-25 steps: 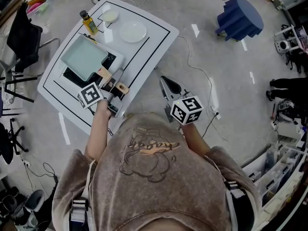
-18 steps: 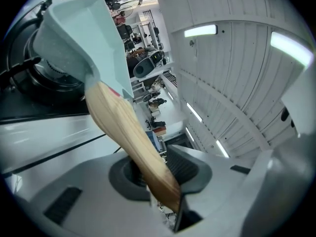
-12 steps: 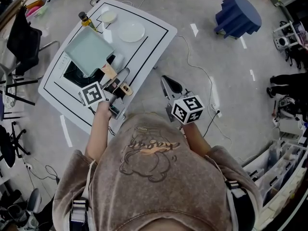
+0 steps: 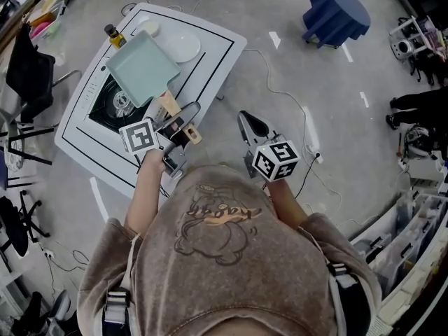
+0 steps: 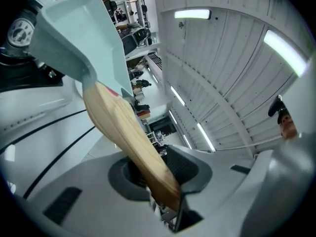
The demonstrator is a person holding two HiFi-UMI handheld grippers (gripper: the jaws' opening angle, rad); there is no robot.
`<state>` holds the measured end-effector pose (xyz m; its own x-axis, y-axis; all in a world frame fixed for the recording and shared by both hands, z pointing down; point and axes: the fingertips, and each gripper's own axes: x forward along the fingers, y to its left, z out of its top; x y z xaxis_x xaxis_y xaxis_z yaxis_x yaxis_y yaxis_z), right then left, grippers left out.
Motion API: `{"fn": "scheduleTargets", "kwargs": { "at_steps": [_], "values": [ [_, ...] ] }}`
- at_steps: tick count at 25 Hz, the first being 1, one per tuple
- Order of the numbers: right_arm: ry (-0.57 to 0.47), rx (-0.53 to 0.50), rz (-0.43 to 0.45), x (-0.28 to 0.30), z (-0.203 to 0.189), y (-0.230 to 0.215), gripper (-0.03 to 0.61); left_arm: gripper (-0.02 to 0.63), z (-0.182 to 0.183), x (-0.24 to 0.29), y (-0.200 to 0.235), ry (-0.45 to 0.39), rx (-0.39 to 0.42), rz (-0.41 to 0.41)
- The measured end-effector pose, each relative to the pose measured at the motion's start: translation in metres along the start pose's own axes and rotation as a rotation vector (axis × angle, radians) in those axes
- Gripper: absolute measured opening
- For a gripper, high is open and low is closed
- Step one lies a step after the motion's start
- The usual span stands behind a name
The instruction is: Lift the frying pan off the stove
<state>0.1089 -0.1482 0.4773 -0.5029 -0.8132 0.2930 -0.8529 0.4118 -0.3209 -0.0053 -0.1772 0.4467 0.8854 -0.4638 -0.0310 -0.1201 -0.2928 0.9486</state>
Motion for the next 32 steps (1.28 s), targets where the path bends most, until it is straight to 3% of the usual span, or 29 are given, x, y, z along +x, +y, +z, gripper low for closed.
{"fn": "scheduleTargets", "kwargs": {
  "at_steps": [9,13,15,22,32],
  "values": [
    [-0.024,0.019,-0.078,-0.029,-0.003,-0.016,0.000,0.106,-0.047,0.020,-0.006,0.137,0.021,-0.021],
    [-0.032,0.024,-0.105,-0.039,-0.003,-0.023,-0.002,0.106,-0.063,0.026,-0.013,0.199,0.092,-0.049],
    [-0.035,0.026,-0.113,-0.041,-0.004,-0.024,-0.002,0.106,-0.071,0.026,-0.013,0.220,0.086,-0.054],
    [-0.038,0.024,-0.116,-0.043,-0.004,-0.025,-0.001,0.107,-0.091,0.022,-0.009,0.282,0.122,-0.047],
    [-0.041,0.019,-0.113,-0.042,-0.003,-0.020,-0.001,0.109,-0.097,0.017,-0.005,0.296,0.122,-0.048]
  ]
}}
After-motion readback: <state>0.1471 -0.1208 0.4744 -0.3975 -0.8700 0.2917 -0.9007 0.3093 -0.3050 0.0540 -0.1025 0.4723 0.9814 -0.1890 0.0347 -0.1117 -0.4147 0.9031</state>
